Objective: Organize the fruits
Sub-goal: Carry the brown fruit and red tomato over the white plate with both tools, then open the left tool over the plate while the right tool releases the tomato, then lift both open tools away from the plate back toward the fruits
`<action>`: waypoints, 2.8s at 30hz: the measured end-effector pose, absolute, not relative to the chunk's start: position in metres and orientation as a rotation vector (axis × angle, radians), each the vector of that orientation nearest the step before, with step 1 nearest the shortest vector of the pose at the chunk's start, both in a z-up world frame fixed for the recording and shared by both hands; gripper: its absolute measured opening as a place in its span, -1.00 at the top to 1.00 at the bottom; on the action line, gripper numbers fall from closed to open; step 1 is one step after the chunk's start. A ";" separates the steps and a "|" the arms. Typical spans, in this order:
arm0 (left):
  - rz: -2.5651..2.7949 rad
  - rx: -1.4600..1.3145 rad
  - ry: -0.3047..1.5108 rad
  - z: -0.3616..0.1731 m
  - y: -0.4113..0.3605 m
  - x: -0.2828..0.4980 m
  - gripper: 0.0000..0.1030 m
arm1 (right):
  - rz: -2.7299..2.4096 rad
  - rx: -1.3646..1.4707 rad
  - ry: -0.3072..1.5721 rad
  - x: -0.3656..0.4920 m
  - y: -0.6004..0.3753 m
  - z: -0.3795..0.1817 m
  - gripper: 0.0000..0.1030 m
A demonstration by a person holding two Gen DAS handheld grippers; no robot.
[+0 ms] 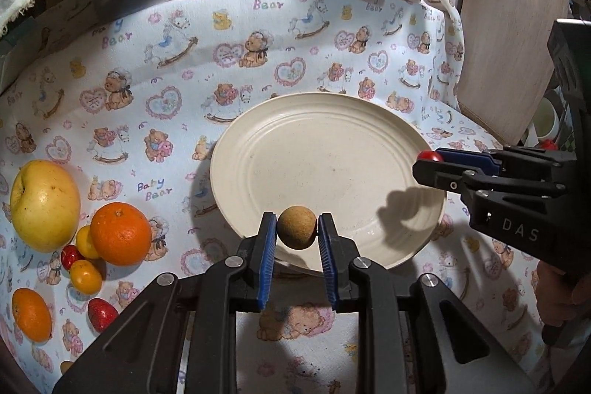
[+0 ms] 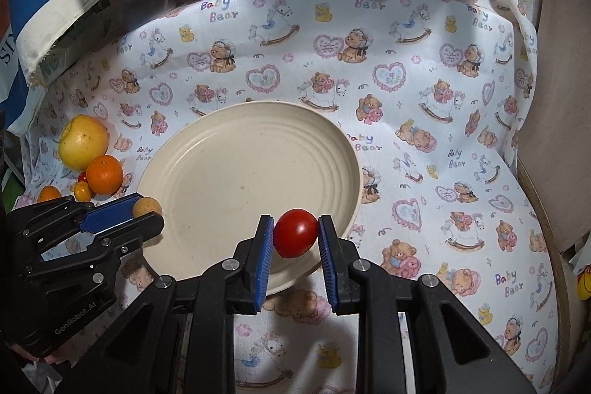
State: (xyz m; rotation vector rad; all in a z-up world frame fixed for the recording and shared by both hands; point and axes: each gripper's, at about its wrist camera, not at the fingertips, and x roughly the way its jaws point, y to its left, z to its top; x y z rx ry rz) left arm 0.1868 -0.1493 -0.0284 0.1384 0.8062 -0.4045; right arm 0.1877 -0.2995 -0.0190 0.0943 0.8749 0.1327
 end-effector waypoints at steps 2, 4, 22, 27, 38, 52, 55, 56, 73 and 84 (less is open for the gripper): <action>-0.405 0.140 0.809 -0.030 -0.150 0.188 0.57 | 0.135 0.095 0.879 0.188 -0.300 -0.019 0.50; -0.403 0.142 0.810 -0.032 -0.151 0.188 0.57 | 0.133 0.094 0.880 0.188 -0.300 -0.019 0.50; -0.395 0.152 0.786 -0.029 -0.150 0.186 0.57 | 0.106 0.085 0.884 0.189 -0.305 -0.020 0.50; -0.389 0.152 0.777 -0.027 -0.149 0.184 0.56 | 0.107 0.095 0.880 0.189 -0.306 -0.021 0.50; -0.362 0.142 0.734 -0.014 -0.143 0.178 0.20 | 0.103 0.149 0.776 0.179 -0.315 -0.005 0.11; -0.248 0.109 0.382 0.060 -0.087 0.120 -0.83 | 0.123 0.153 0.579 0.155 -0.308 0.028 -0.15; -0.224 0.099 0.326 0.070 -0.074 0.107 -0.87 | 0.104 0.147 0.548 0.150 -0.305 0.033 -0.38; -0.217 0.097 0.312 0.072 -0.071 0.104 -0.89 | 0.092 0.140 0.536 0.148 -0.304 0.035 -0.38; -0.114 0.108 0.245 0.060 -0.008 0.068 -0.99 | 0.137 0.054 0.409 0.118 -0.253 0.068 -0.55; -0.036 0.052 0.270 0.043 0.042 0.068 -0.99 | 0.243 0.031 0.395 0.121 -0.196 0.069 -0.56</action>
